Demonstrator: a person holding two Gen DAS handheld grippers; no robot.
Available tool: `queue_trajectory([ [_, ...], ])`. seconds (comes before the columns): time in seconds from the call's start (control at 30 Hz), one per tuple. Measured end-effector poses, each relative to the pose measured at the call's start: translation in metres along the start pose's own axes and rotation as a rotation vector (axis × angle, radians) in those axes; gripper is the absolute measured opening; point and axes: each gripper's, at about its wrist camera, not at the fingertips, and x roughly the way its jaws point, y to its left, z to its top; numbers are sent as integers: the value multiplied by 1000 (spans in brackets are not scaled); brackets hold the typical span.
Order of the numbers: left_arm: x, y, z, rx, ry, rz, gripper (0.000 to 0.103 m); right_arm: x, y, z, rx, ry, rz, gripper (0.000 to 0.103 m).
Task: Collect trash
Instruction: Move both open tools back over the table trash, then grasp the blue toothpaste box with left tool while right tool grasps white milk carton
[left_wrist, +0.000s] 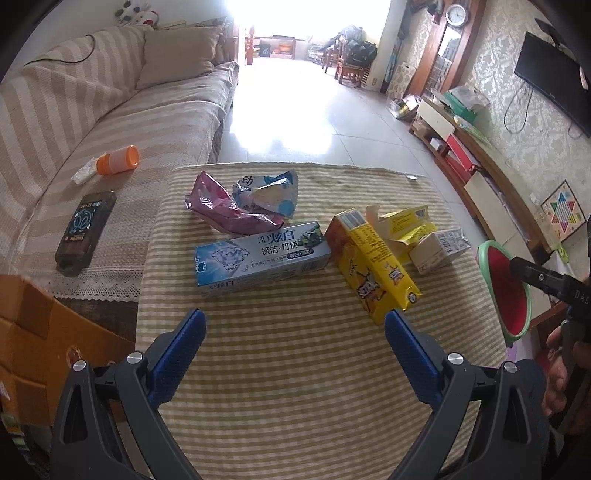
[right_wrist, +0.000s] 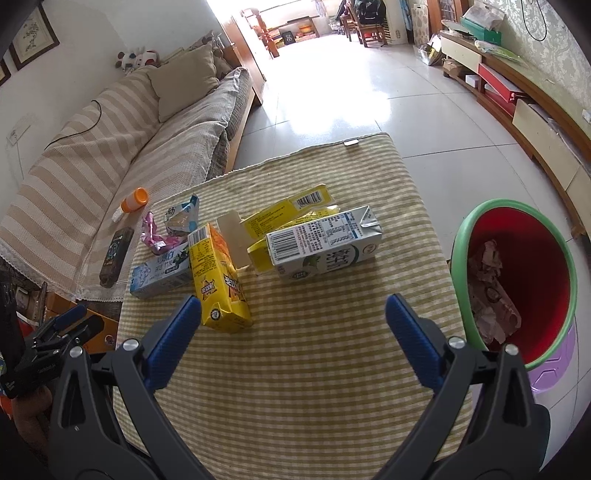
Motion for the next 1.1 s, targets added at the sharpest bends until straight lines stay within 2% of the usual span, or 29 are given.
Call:
queue_trajectory([
  [0.17, 31, 5, 21, 140, 60, 26, 93, 19, 1, 5, 10, 21, -7, 98],
  [0.53, 110, 14, 55, 367, 226, 90, 93, 69, -2, 27, 77, 93, -19, 98],
  [0.67, 129, 18, 61, 408, 264, 82, 93, 85, -13, 35, 157, 126, -30, 98],
  [0.77, 137, 15, 60, 445, 267, 86, 93, 96, -26, 40, 271, 141, -31, 98],
  [0.97, 147, 13, 55, 445, 284, 82, 93, 122, -43, 40, 471, 178, -39, 98],
  [1.1, 145, 8, 49, 448, 270, 80, 91, 131, -42, 38, 473, 174, -68, 98],
])
